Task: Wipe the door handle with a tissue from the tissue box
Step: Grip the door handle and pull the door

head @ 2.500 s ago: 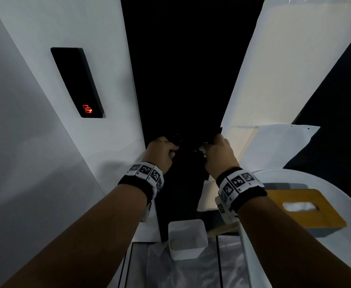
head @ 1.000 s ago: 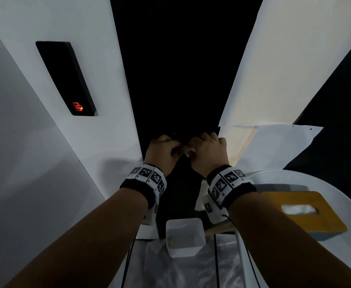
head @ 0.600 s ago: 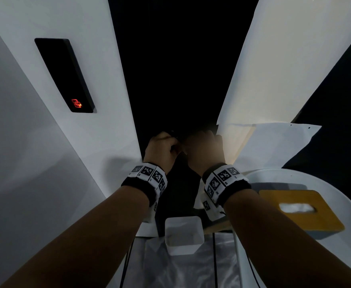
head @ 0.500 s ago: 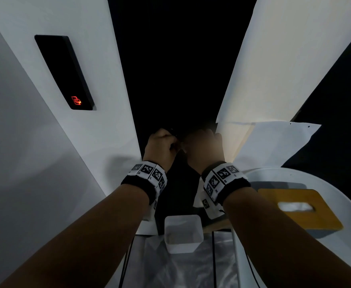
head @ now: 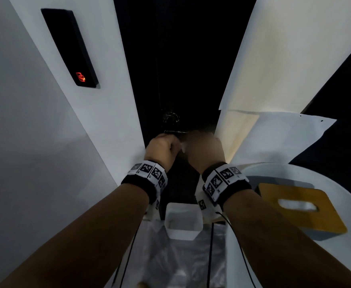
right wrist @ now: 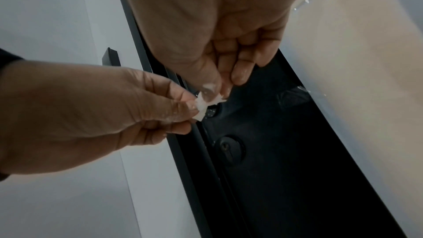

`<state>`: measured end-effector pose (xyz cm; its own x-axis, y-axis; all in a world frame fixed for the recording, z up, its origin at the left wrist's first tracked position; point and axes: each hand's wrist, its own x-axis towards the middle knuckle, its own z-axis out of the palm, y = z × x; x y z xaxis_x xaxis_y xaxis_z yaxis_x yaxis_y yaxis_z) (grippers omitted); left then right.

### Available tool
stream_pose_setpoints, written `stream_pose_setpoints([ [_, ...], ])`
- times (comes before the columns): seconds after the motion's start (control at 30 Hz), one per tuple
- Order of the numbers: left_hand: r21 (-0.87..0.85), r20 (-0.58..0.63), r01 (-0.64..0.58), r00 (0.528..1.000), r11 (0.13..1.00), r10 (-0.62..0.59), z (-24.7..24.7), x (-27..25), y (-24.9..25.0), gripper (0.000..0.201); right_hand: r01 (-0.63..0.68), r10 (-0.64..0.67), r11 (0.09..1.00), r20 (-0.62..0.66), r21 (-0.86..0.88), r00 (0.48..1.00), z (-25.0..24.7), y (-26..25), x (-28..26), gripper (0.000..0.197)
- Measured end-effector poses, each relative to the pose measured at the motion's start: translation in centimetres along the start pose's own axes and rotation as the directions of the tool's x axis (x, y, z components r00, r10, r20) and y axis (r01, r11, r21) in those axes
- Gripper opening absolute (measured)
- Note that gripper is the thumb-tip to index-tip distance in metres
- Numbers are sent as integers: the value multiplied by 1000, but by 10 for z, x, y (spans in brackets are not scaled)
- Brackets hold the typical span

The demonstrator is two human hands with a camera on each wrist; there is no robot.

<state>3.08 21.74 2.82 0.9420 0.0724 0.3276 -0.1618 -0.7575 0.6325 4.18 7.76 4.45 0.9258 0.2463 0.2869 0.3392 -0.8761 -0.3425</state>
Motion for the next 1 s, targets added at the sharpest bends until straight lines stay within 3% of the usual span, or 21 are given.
stream_pose_setpoints([
  [0.17, -65, 79, 165, 984, 984, -159, 15, -24, -7, 5, -31, 22, 997, 129, 69, 991, 18, 8, -20, 17],
  [0.27, -48, 120, 133, 985, 990, -127, 24, -37, -14, 14, -103, 66, 977, 196, 187, 978, 34, 11, -31, 18],
  [0.43, -13, 252, 144, 958, 990, -136, 35, -55, -35, 18, -234, 170, 942, 261, 239, 950, 62, 12, -52, 22],
  [0.87, -20, 461, 216, 868, 976, -183, 83, -114, -103, 18, -482, 409, 844, 301, 235, 862, 155, 9, -127, 16],
  [1.0, -24, 468, 226, 863, 974, -189, 114, -128, -129, 20, -486, 417, 849, 299, 210, 858, 191, 21, -138, 20],
])
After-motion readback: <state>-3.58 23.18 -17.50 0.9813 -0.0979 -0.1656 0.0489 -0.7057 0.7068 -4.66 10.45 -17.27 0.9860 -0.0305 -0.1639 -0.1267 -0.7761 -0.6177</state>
